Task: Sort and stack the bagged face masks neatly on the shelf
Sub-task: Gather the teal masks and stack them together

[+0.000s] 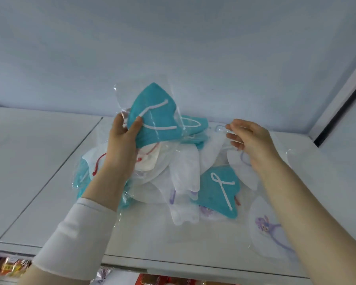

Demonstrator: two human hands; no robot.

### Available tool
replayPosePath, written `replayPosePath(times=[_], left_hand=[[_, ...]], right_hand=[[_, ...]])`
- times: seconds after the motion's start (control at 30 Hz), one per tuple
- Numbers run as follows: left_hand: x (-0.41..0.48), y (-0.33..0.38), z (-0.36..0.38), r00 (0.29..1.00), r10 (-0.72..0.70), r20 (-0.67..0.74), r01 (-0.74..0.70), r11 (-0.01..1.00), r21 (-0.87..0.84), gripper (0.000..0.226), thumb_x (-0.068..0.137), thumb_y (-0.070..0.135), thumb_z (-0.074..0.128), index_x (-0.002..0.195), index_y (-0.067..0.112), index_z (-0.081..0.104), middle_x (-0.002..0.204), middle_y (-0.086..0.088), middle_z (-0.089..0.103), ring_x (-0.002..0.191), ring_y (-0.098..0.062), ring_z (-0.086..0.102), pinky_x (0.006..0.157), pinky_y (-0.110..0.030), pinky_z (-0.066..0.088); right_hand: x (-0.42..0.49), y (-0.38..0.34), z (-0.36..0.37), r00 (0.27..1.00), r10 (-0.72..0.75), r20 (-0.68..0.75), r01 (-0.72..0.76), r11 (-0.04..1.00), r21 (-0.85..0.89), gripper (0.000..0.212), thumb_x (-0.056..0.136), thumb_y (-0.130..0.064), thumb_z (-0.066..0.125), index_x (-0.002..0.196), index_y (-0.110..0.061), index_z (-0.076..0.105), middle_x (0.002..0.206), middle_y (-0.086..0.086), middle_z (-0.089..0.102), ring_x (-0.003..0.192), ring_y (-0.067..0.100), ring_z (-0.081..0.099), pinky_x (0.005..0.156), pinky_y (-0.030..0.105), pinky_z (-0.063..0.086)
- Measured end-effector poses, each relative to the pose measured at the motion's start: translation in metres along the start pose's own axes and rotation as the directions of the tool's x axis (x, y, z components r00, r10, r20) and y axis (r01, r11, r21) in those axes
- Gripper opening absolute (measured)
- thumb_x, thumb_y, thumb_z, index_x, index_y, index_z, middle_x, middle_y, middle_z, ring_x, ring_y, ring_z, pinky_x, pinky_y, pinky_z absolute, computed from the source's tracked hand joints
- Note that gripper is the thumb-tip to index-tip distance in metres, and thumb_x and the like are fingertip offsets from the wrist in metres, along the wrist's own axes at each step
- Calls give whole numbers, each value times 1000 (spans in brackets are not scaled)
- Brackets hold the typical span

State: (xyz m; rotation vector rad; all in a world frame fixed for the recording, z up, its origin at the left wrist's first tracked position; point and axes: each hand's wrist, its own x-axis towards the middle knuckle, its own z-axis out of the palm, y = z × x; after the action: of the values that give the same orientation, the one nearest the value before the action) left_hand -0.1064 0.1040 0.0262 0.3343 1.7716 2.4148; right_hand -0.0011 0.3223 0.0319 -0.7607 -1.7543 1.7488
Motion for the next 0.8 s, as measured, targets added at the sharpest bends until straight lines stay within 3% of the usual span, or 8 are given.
replayPosePath(times=[0.13, 0.23, 0.33, 0.43, 0.5, 0.6, 0.67, 0.8], left_hand=[[16, 6, -23, 997, 19, -70, -18, 1000, 21, 30, 97, 15, 51, 126, 9, 51, 107, -4, 68, 98, -22, 68, 88, -41, 54], [18, 2, -23, 997, -11, -76, 14, 999, 39, 29, 97, 15, 51, 126, 10, 52, 111, -7, 67, 102, -25, 66, 92, -44, 52], [18, -1, -24, 995, -41, -86, 45, 998, 45, 30, 97, 18, 51, 126, 12, 52, 114, -6, 65, 103, -24, 65, 94, -43, 51], [21, 2, -29, 993, -45, -106, 50, 997, 52, 26, 97, 18, 51, 123, 13, 53, 113, -6, 65, 104, -25, 65, 95, -43, 51], [24, 3, -33, 992, -45, -120, 50, 998, 38, 23, 97, 16, 50, 119, 14, 53, 110, -4, 66, 104, -25, 64, 95, -42, 51], [27, 5, -38, 989, -46, -138, 50, 998, 26, 28, 97, 15, 50, 124, 11, 52, 108, -3, 66, 102, -24, 65, 94, -41, 52], [28, 5, -41, 988, -42, -149, 46, 999, 25, 30, 97, 15, 50, 126, 11, 51, 107, -1, 66, 100, -22, 66, 92, -39, 52], [32, 6, -40, 987, -32, -159, 39, 999, 37, 25, 97, 15, 50, 122, 13, 51, 105, 1, 66, 102, -22, 65, 95, -40, 51]], right_hand=[[30, 16, 16, 998, -56, 39, 68, 890, -450, 49, 81, -29, 71, 121, -6, 56, 105, 5, 62, 94, 18, 59, 80, 28, 46], [43, 25, 45, 975, -108, 195, 211, 727, -653, 68, 75, -40, 74, 130, -10, 47, 128, 7, 55, 117, 23, 52, 98, 33, 40], [58, 21, 66, 940, -140, 310, 340, 440, -831, 85, 74, -58, 67, 143, -21, 33, 149, 9, 33, 137, 32, 27, 110, 40, 23], [69, 15, 72, 913, 36, 406, 375, 317, -871, 82, 80, -62, 57, 148, -32, 21, 158, 3, 8, 145, 31, -1, 114, 44, 9], [71, 17, 74, 877, 102, 470, 432, 262, -863, 75, 81, -62, 55, 145, -32, 29, 154, 4, 25, 143, 27, 14, 111, 39, 18], [69, 19, 73, 867, -35, 498, 495, 189, -848, 67, 76, -64, 58, 134, -32, 47, 130, 4, 55, 123, 28, 43, 96, 35, 30], [68, 18, 69, 846, -147, 513, 533, 185, -826, 59, 78, -63, 57, 128, -31, 55, 119, 4, 61, 114, 29, 46, 93, 37, 33], [66, 12, 49, 798, -442, 411, 593, 448, -670, 30, 92, -38, 53, 101, -16, 71, 105, 6, 65, 97, 26, 59, 83, 36, 45]])
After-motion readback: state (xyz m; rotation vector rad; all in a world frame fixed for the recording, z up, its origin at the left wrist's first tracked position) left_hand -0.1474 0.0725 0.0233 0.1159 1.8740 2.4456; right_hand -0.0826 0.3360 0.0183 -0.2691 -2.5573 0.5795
